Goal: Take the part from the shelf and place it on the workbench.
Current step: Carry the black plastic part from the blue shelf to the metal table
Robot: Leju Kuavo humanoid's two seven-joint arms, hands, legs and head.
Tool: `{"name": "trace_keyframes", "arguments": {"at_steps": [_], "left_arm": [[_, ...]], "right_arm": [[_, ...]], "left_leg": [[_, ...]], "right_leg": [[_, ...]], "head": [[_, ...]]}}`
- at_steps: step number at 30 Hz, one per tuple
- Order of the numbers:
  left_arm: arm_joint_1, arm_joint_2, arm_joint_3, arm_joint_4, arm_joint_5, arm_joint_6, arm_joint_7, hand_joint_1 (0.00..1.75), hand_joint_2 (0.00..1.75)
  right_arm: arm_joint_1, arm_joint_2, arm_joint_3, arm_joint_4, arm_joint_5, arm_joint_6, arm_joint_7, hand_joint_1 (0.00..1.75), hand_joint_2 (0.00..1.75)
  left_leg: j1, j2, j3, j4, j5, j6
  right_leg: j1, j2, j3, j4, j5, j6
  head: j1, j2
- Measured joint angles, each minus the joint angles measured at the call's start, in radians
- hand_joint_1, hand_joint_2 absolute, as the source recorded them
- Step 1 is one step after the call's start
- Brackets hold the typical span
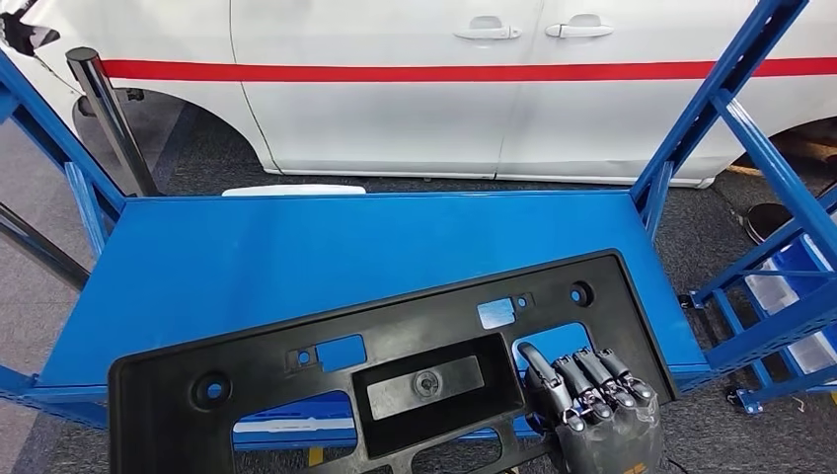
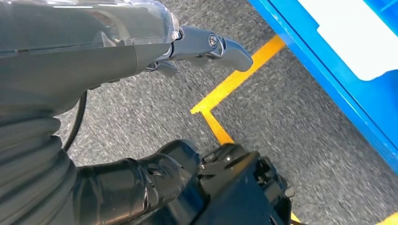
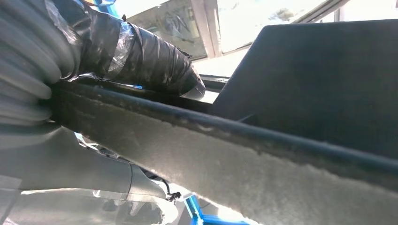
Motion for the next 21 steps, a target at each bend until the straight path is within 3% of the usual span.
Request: {"name": "trace_keyframes", "arguments": {"at_steps": [4,9,17,21], "left_arm": [[0.0,0.0,0.0,0.0,0.0,-0.004,-0.004,0.0,1.75],[-0.001,0.0,0.0,0.0,0.0,-0.003,-0.001,0.0,1.75],[-0.001,0.0,0.0,0.0,-0.004,0.025,0.022,0.0,1.75],[-0.001,0.0,0.0,0.0,-0.008,0.03,0.025,0.0,1.75]], "right_arm": [[0.0,0.0,0.0,0.0,0.0,0.0,0.0,1.75,1.75],[0.0,0.0,0.001,0.0,0.0,0.0,0.001,1.75,1.75],[-0.001,0.0,0.004,0.0,0.0,0.0,0.004,1.75,1.75],[-0.001,-0.001,0.007,0.0,0.0,0.0,0.006,1.75,1.75]], "left_leg": [[-0.002,0.0,-0.002,0.001,0.0,0.001],[-0.003,0.0,-0.003,0.002,-0.002,0.004],[-0.008,-0.001,-0.007,0.007,-0.003,0.005],[-0.006,0.001,-0.007,0.001,0.01,0.015]], "right_leg": [[-0.002,0.0,-0.001,-0.001,0.001,0.005],[-0.004,0.0,-0.002,-0.001,-0.002,0.022],[-0.009,-0.001,-0.005,-0.003,0.001,0.035],[-0.011,0.0,-0.004,-0.003,0.005,0.047]], "head": [[0.0,0.0],[0.0,0.0],[0.0,0.0],[0.0,0.0]]}}
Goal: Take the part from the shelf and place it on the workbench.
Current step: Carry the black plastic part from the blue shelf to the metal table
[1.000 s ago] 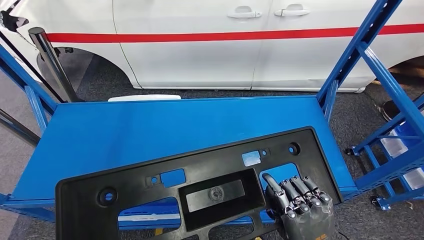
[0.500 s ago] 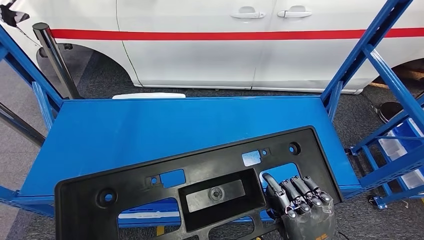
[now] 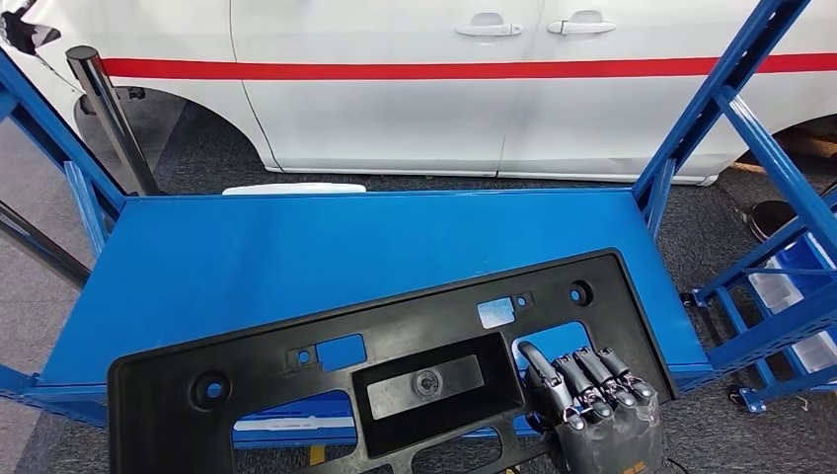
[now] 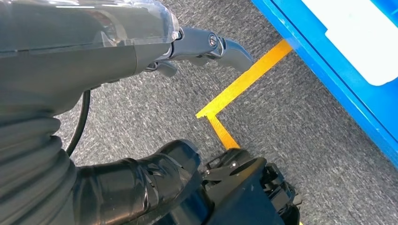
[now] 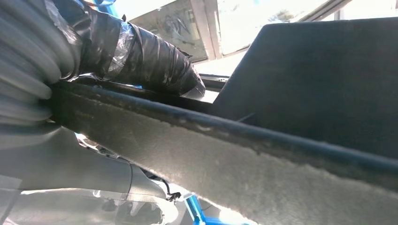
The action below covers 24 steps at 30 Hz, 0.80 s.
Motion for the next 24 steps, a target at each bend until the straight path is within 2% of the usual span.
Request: {"name": "trace_keyframes", "arguments": {"at_steps": [1,2,4,5,6,7,8,9,10,11,12,14,16,17,18,20,21,22,23,24], "left_arm": [[0.0,0.0,0.0,0.0,-0.001,0.001,0.001,0.0,1.75],[-0.001,-0.001,0.0,0.0,-0.002,0.002,0.001,0.0,1.75],[-0.001,-0.001,0.0,0.0,-0.003,0.004,0.001,0.0,1.75],[-0.001,-0.001,0.0,0.0,-0.004,0.005,0.001,0.0,1.75],[0.0,-0.001,0.0,0.0,-0.004,0.006,0.002,0.0,1.75],[0.001,-0.002,0.0,0.0,-0.004,0.006,0.002,0.0,1.75],[0.001,-0.002,0.0,0.0,-0.004,0.006,0.002,0.0,1.75],[0.001,-0.002,0.0,0.0,-0.004,0.006,0.002,0.0,1.75],[0.001,-0.003,0.0,0.0,-0.004,0.007,0.002,0.0,1.75],[0.001,-0.004,0.0,0.0,-0.004,0.007,0.002,0.0,1.75],[0.0,-0.004,0.0,0.0,-0.004,0.007,0.003,0.0,1.75],[0.0,-0.005,-0.001,0.0,-0.004,0.008,0.003,0.0,1.75],[0.0,-0.005,-0.001,0.0,-0.004,0.009,0.004,0.0,1.75],[0.0,-0.005,-0.001,0.0,-0.004,0.009,0.004,0.0,1.75],[0.0,-0.005,-0.001,0.0,-0.004,0.009,0.004,0.0,1.75],[0.001,-0.005,-0.001,0.0,-0.004,0.009,0.004,0.0,1.75],[0.001,-0.005,-0.001,0.0,-0.004,0.009,0.004,0.0,1.75],[0.002,-0.005,-0.001,0.0,-0.004,0.009,0.005,0.0,1.75],[0.002,-0.005,-0.001,0.0,-0.004,0.009,0.005,0.0,1.75],[0.001,-0.005,-0.001,0.0,-0.004,0.009,0.005,0.0,1.75]], "right_arm": [[0.0,0.0,0.0,0.0,0.0,0.0,0.001,1.75,1.75],[0.0,-0.001,0.001,0.0,0.0,0.0,0.003,1.75,1.75],[0.0,-0.004,0.001,0.001,0.0,0.0,0.007,1.75,1.75],[0.0,-0.005,0.001,0.002,0.0,0.0,0.009,1.75,1.75],[0.0,-0.007,0.001,0.004,0.0,0.0,0.01,1.75,1.75],[0.0,-0.008,0.001,0.005,0.0,0.0,0.01,1.75,1.75],[0.0,-0.008,0.001,0.007,0.0,0.0,0.011,1.75,1.75],[0.0,-0.009,0.001,0.007,0.0,0.0,0.011,1.75,1.75],[-0.001,-0.01,0.001,0.007,0.0,0.0,0.012,1.75,1.75],[-0.001,-0.01,0.001,0.008,0.0,0.0,0.012,1.75,1.75],[-0.001,-0.011,0.001,0.008,0.0,0.0,0.012,1.75,1.75],[-0.001,-0.012,0.001,0.008,0.0,0.0,0.012,1.75,1.75],[-0.002,-0.012,0.001,0.008,0.0,0.0,0.012,1.75,1.75],[-0.002,-0.012,0.002,0.008,0.0,0.0,0.012,1.75,1.75],[-0.002,-0.012,0.002,0.008,0.0,0.0,0.012,1.75,1.75],[-0.002,-0.012,0.003,0.008,0.0,0.0,0.012,1.75,1.75],[-0.002,-0.012,0.003,0.009,0.0,0.0,0.012,1.75,1.75],[-0.002,-0.012,0.004,0.009,0.0,0.0,0.012,1.75,1.75],[-0.002,-0.012,0.004,0.009,0.0,0.0,0.012,1.75,1.75],[-0.002,-0.012,0.004,0.01,0.0,0.0,0.012,1.75,1.75]], "left_leg": [[0.003,0.002,0.0,-0.006,0.008,0.006],[0.006,0.004,-0.001,-0.012,0.015,0.012],[0.007,0.006,-0.01,-0.014,0.025,0.02],[0.007,0.007,-0.017,-0.012,0.027,0.02],[0.007,0.007,-0.022,-0.01,0.029,0.019],[0.007,0.007,-0.028,-0.006,0.03,0.017],[0.007,0.007,-0.032,-0.002,0.031,0.015],[0.008,0.007,-0.036,0.003,0.031,0.013],[0.008,0.006,-0.039,0.007,0.03,0.009],[0.008,0.005,-0.043,0.011,0.03,0.003],[0.007,0.005,-0.045,0.014,0.031,-0.003],[0.006,0.004,-0.048,0.015,0.036,-0.018],[0.007,0.003,-0.054,0.023,0.027,-0.032],[0.008,0.003,-0.064,0.046,0.005,-0.037],[0.01,0.002,-0.082,0.09,-0.03,-0.041],[0.013,0.002,-0.127,0.216,-0.108,-0.047],[0.013,0.002,-0.142,0.267,-0.129,-0.05],[0.014,0.002,-0.142,0.285,-0.13,-0.051],[0.014,0.002,-0.123,0.265,-0.113,-0.052],[0.014,0.002,-0.086,0.209,-0.084,-0.051]], "right_leg": [[0.0,0.0,-0.005,0.012,-0.015,0.002],[0.0,0.0,-0.016,0.041,-0.042,0.003],[-0.002,0.0,-0.058,0.156,-0.125,0.005],[-0.004,0.0,-0.079,0.221,-0.159,0.007],[-0.005,0.0,-0.089,0.265,-0.175,0.01],[-0.007,0.0,-0.083,0.275,-0.173,0.011],[-0.008,0.0,-0.057,0.245,-0.153,0.012],[-0.01,0.0,-0.015,0.183,-0.125,0.011],[-0.011,0.0,0.029,0.113,-0.108,0.009],[-0.009,0.0,0.06,0.06,-0.095,0.005],[-0.006,0.0,0.078,0.026,-0.091,0.001],[0.001,0.001,0.076,0.016,-0.089,-0.011],[-0.003,0.0,0.07,0.007,-0.081,-0.027],[-0.006,-0.002,0.066,0.003,-0.074,-0.036],[-0.007,-0.003,0.061,0.0,-0.068,-0.044],[-0.003,-0.006,0.048,0.001,-0.059,-0.052],[-0.001,-0.006,0.041,0.002,-0.055,-0.052],[0.0,-0.006,0.034,0.005,-0.051,-0.051],[0.0,-0.006,0.027,0.009,-0.049,-0.05],[0.0,-0.006,0.02,0.014,-0.046,-0.048]], "head": [[0.0,0.0],[0.001,0.0],[0.001,0.0],[0.001,0.0],[0.001,0.0],[0.001,0.0],[0.001,0.0],[0.001,0.0],[0.001,0.0],[0.001,0.0],[0.001,0.0],[0.0,0.0],[0.0,0.0],[0.0,0.0],[-0.001,0.0],[-0.002,0.0],[-0.002,0.0],[-0.002,0.0],[-0.002,0.0],[-0.002,0.0]]}}
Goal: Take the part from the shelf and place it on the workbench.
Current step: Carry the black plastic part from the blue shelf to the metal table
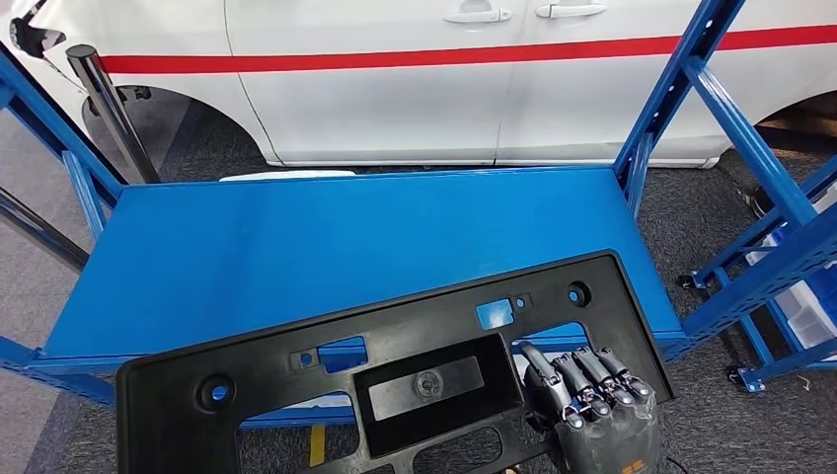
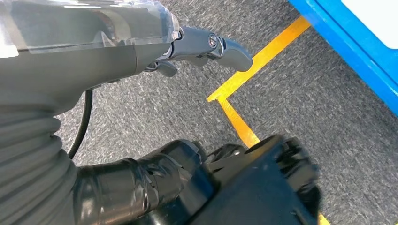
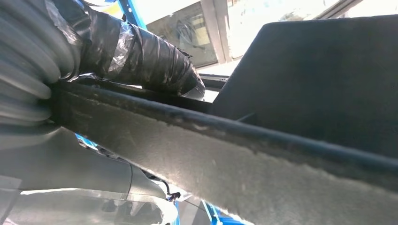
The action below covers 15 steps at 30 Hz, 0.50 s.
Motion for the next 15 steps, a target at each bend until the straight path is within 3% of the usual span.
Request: {"name": "trace_keyframes", "arguments": {"at_steps": [2,4,6,8,10,12,13,14,15], "left_arm": [[-0.001,0.0,0.0,0.0,0.0,0.0,0.0,0.0,1.75],[-0.002,0.0,0.0,0.0,0.0,0.0,0.0,0.0,1.75],[-0.001,0.0,0.0,0.0,0.0,0.0,0.0,0.0,1.75],[-0.001,0.0,0.0,0.0,0.0,0.0,0.0,0.0,1.75],[-0.002,0.0,0.0,0.0,0.0,0.0,0.0,0.0,1.75],[-0.001,0.0,0.0,0.0,0.0,0.0,0.0,0.0,1.75],[0.0,0.0,0.0,0.0,-0.001,0.0,0.0,0.0,1.75],[0.0,0.0,0.0,0.0,-0.001,0.0,0.001,0.0,1.75],[0.0,0.0,0.0,0.0,-0.002,0.0,0.001,0.0,1.75]], "right_arm": [[0.0,0.0,0.0,0.0,0.0,0.0,0.0,1.75,1.75],[0.0,0.0,0.0,0.0,0.0,0.0,0.0,1.75,1.75],[0.0,0.0,0.0,0.0,0.0,0.0,0.0,1.75,1.75],[0.0,-0.001,0.0,0.0,0.0,0.0,0.001,1.75,1.75],[0.0,-0.001,0.0,0.0,0.0,0.0,0.001,1.75,1.75],[0.0,-0.001,0.0,0.001,0.0,0.0,0.002,1.75,1.75],[0.001,-0.001,0.0,0.002,0.0,0.0,0.003,1.75,1.75],[0.001,-0.002,0.0,0.003,0.0,0.0,0.004,1.75,1.75],[0.0,-0.002,0.0,0.004,0.0,0.0,0.004,1.75,1.75]], "left_leg": [[-0.001,-0.001,0.08,-0.135,0.042,0.005],[-0.005,-0.003,0.107,-0.195,0.053,0.012],[-0.006,-0.003,0.098,-0.198,0.062,0.022],[-0.003,0.0,0.09,-0.204,0.077,0.039],[-0.003,0.003,0.076,-0.206,0.092,0.053],[-0.005,0.004,0.058,-0.204,0.104,0.057],[-0.007,0.004,0.049,-0.202,0.109,0.057],[-0.008,0.004,0.041,-0.199,0.114,0.056],[-0.009,0.004,0.035,-0.196,0.117,0.056]], "right_leg": [[0.0,0.001,-0.011,0.01,0.004,0.006],[0.003,0.002,-0.017,0.015,0.011,0.018],[0.004,0.002,-0.019,0.014,0.02,0.032],[0.001,0.004,-0.032,0.038,-0.005,0.043],[-0.001,0.005,-0.069,0.134,-0.081,0.05],[-0.001,0.005,-0.108,0.254,-0.147,0.055],[-0.001,0.005,-0.11,0.28,-0.155,0.055],[-0.001,0.004,-0.09,0.267,-0.145,0.054],[0.0,0.004,-0.052,0.216,-0.121,0.05]], "head": [[0.0,0.0],[0.0,0.0],[0.0,0.0],[0.001,0.0],[0.002,0.0],[0.001,0.0],[0.001,0.0],[0.001,0.0],[0.001,0.0]]}}
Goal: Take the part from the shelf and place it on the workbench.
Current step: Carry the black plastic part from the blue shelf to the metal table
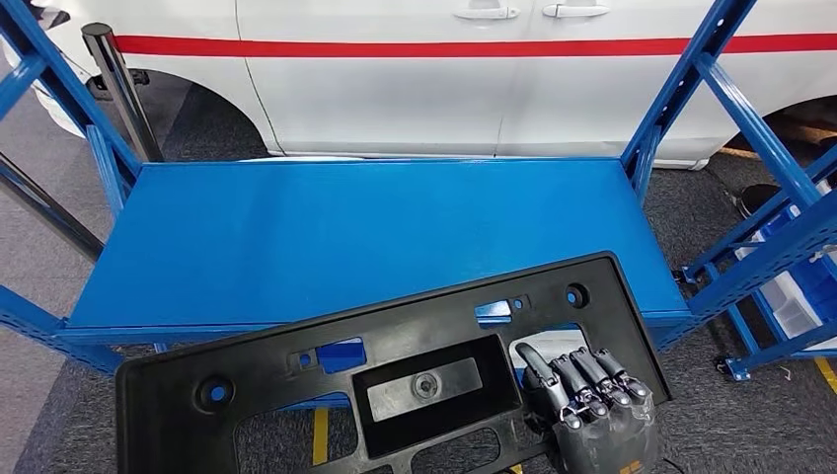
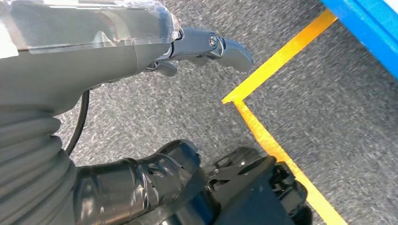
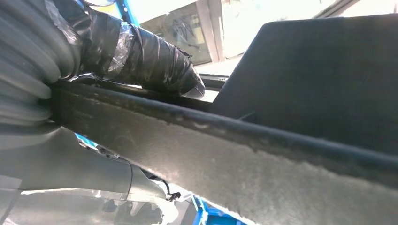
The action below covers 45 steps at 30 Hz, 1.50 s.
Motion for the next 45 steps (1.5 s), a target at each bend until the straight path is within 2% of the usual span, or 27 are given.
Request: {"name": "trace_keyframes", "arguments": {"at_steps": [2,4,7,8,10,12,13,14,15,17,19,22,23,25,27,28,29,30,33,34,37,39,40,42,43,44,45], "left_arm": [[0.0,-0.001,0.0,0.0,-0.001,0.002,0.001,0.0,1.75],[0.0,-0.002,-0.001,0.0,-0.004,0.005,0.002,0.0,1.75],[-0.001,-0.004,-0.001,0.0,-0.007,0.006,0.003,0.0,1.75],[-0.001,-0.004,-0.002,0.0,-0.007,0.006,0.003,0.0,1.75],[-0.001,-0.004,-0.001,0.0,-0.006,0.002,0.003,0.0,1.75],[0.0,-0.004,-0.001,0.0,-0.006,-0.001,0.003,0.0,1.75],[-0.001,-0.004,-0.001,0.0,-0.005,-0.002,0.003,0.0,1.75],[-0.001,-0.004,-0.001,0.0,-0.005,-0.002,0.003,0.0,1.75],[-0.001,-0.003,-0.001,0.0,-0.005,-0.002,0.003,0.0,1.75],[-0.002,-0.002,-0.001,0.0,-0.005,-0.002,0.003,0.0,1.75],[-0.004,-0.002,-0.001,0.0,-0.006,-0.002,0.003,0.0,1.75],[-0.002,-0.001,-0.001,0.0,-0.007,0.0,0.004,0.0,1.75],[-0.002,-0.001,-0.001,0.0,-0.007,0.0,0.004,0.0,1.75],[-0.004,-0.001,-0.001,0.0,-0.007,0.0,0.004,0.0,1.75],[-0.004,-0.002,-0.001,0.0,-0.008,0.0,0.004,0.0,1.75],[-0.003,-0.002,-0.001,0.0,-0.008,0.0,0.004,0.0,1.75],[-0.001,-0.002,-0.001,0.0,-0.007,0.0,0.004,0.0,1.75],[-0.001,-0.002,-0.001,0.0,-0.007,0.0,0.004,0.0,1.75],[-0.001,-0.003,-0.001,0.0,-0.007,-0.002,0.004,0.0,1.75],[-0.001,-0.004,-0.001,0.0,-0.007,-0.002,0.004,0.0,1.75],[-0.003,-0.006,-0.001,0.0,-0.007,-0.003,0.004,0.0,1.75],[-0.002,-0.006,-0.001,0.0,-0.007,-0.003,0.003,0.0,1.75],[-0.002,-0.006,-0.001,0.0,-0.007,-0.002,0.003,0.0,1.75],[0.0,-0.006,-0.001,0.0,-0.007,-0.002,0.004,0.0,1.75],[0.0,-0.006,-0.001,0.0,-0.007,-0.001,0.004,0.0,1.75],[-0.001,-0.006,-0.001,0.0,-0.007,-0.001,0.004,0.0,1.75],[-0.001,-0.005,-0.001,0.0,-0.007,-0.001,0.004,0.0,1.75]], "right_arm": [[-0.001,0.0,0.0,0.001,0.0,0.0,0.0,1.75,1.75],[-0.002,0.0,0.0,0.0,0.0,0.0,0.0,1.75,1.75],[-0.002,0.0,0.0,0.0,0.0,0.0,0.001,1.75,1.75],[-0.002,0.0,0.0,0.0,0.0,0.0,0.001,1.75,1.75],[-0.003,0.0,0.001,0.001,0.0,0.0,0.001,1.75,1.75],[-0.003,0.0,0.003,0.002,0.0,0.0,0.002,1.75,1.75],[-0.003,0.0,0.004,0.002,0.0,0.0,0.002,1.75,1.75],[-0.003,0.0,0.004,0.003,0.0,0.0,0.003,1.75,1.75],[-0.003,0.0,0.004,0.003,0.0,0.0,0.004,1.75,1.75],[-0.003,0.0,0.005,0.003,0.0,0.0,0.006,1.75,1.75],[-0.004,0.0,0.005,0.003,0.0,0.0,0.007,1.75,1.75],[-0.004,0.0,0.005,0.003,0.0,0.0,0.008,1.75,1.75],[-0.003,0.0,0.005,0.003,0.0,0.0,0.008,1.75,1.75],[-0.003,0.0,0.005,0.003,-0.001,0.0,0.008,1.75,1.75],[-0.003,0.0,0.005,0.003,-0.002,0.0,0.008,1.75,1.75],[-0.003,0.0,0.005,0.003,-0.002,0.0,0.008,1.75,1.75],[-0.003,0.0,0.005,0.003,-0.002,0.0,0.008,1.75,1.75],[-0.003,0.0,0.005,0.003,-0.002,0.0,0.008,1.75,1.75],[-0.004,0.0,0.005,0.003,-0.008,0.0,0.007,1.75,1.75],[-0.004,0.0,0.005,0.002,-0.01,0.0,0.005,1.75,1.75],[-0.004,0.0,0.005,0.001,-0.018,0.0,-0.002,1.75,1.75],[-0.004,0.0,0.005,0.0,-0.026,0.0,-0.011,1.75,1.75],[-0.003,0.001,0.005,0.0,-0.032,0.0,-0.017,1.75,1.75],[-0.001,0.003,0.004,0.0,-0.045,0.0,-0.031,1.75,1.75],[0.0,0.005,0.003,0.0,-0.053,0.0,-0.041,1.75,1.75],[0.002,0.009,0.0,0.0,-0.062,0.0,-0.053,1.75,1.75],[0.004,0.015,-0.004,0.0,-0.07,0.0,-0.068,1.75,1.75]], "left_leg": [[-0.003,-0.001,-0.008,0.005,0.005,-0.004],[-0.005,0.0,-0.013,0.008,0.012,-0.013],[-0.003,0.0,-0.019,0.007,0.021,-0.032],[-0.003,-0.001,-0.024,0.015,0.01,-0.039],[0.0,-0.003,-0.051,0.085,-0.054,-0.049],[0.004,-0.003,-0.095,0.21,-0.133,-0.056],[0.005,-0.003,-0.106,0.254,-0.153,-0.059],[0.007,-0.003,-0.099,0.264,-0.153,-0.061],[0.009,-0.003,-0.072,0.233,-0.137,-0.062],[0.011,-0.003,0.016,0.101,-0.094,-0.062],[0.009,-0.008,0.063,0.013,-0.073,-0.051],[0.004,-0.011,0.056,0.004,-0.057,-0.027],[0.004,-0.009,0.051,0.002,-0.049,-0.019],[0.006,-0.006,0.037,0.0,-0.031,-0.003],[0.002,-0.004,0.017,0.002,-0.017,0.004],[-0.001,-0.004,0.006,0.003,-0.011,0.005],[-0.004,-0.003,-0.003,0.005,-0.005,0.006],[-0.008,-0.003,-0.011,0.006,0.0,0.006],[-0.015,-0.004,-0.023,0.007,0.013,0.003],[-0.014,-0.004,-0.024,0.006,0.018,-0.001],[-0.009,-0.002,-0.028,0.0,0.032,-0.02],[-0.009,-0.004,-0.037,0.019,0.005,-0.031],[-0.008,-0.005,-0.05,0.054,-0.029,-0.037],[-0.001,-0.006,-0.087,0.169,-0.111,-0.047],[0.003,-0.005,-0.101,0.223,-0.137,-0.053],[0.007,-0.005,-0.102,0.252,-0.142,-0.058],[0.011,-0.005,-0.085,0.245,-0.127,-0.064]], "right_leg": [[0.006,-0.001,0.091,-0.144,0.045,-0.014],[0.014,-0.002,0.129,-0.217,0.061,-0.026],[0.014,-0.003,0.121,-0.228,0.078,-0.039],[0.01,-0.004,0.119,-0.234,0.087,-0.044],[0.005,-0.008,0.107,-0.243,0.104,-0.053],[0.005,-0.01,0.086,-0.239,0.117,-0.056],[0.005,-0.01,0.075,-0.235,0.122,-0.054],[0.004,-0.011,0.063,-0.23,0.127,-0.052],[0.003,-0.011,0.052,-0.225,0.131,-0.05],[0.003,-0.01,0.033,-0.209,0.138,-0.041],[0.005,-0.01,0.021,-0.198,0.144,-0.03],[0.003,-0.009,0.017,-0.199,0.156,-0.01],[0.001,-0.007,0.013,-0.193,0.146,-0.004],[-0.003,-0.005,-0.014,-0.124,0.078,0.005],[-0.003,-0.004,-0.053,0.004,-0.009,0.009],[-0.003,-0.004,-0.063,0.054,-0.032,0.009],[-0.002,-0.004,-0.055,0.07,-0.035,0.006],[0.001,-0.004,-0.028,0.046,-0.02,0.001],[0.016,-0.005,0.109,-0.157,0.039,-0.031],[0.022,-0.006,0.136,-0.203,0.047,-0.039],[0.028,-0.007,0.145,-0.24,0.065,-0.054],[0.021,-0.01,0.141,-0.26,0.086,-0.064],[0.016,-0.011,0.136,-0.267,0.096,-0.068],[0.016,-0.013,0.117,-0.265,0.109,-0.071],[0.015,-0.013,0.105,-0.261,0.114,-0.069],[0.013,-0.013,0.094,-0.255,0.118,-0.066],[0.011,-0.013,0.082,-0.248,0.122,-0.063]], "head": [[0.0,0.0],[0.0,0.0],[0.0,0.0],[0.0,0.0],[-0.001,0.0],[-0.001,0.0],[-0.001,0.0],[-0.001,0.0],[-0.001,0.0],[-0.002,0.0],[-0.001,0.0],[-0.001,0.0],[0.0,0.0],[0.0,0.0],[0.001,0.0],[0.0,0.0],[0.0,0.0],[0.0,0.0],[0.0,0.0],[0.0,0.0],[0.0,0.0],[0.0,0.0],[-0.001,0.0],[-0.001,0.0],[-0.001,0.0],[-0.001,0.0],[-0.001,0.0]]}}
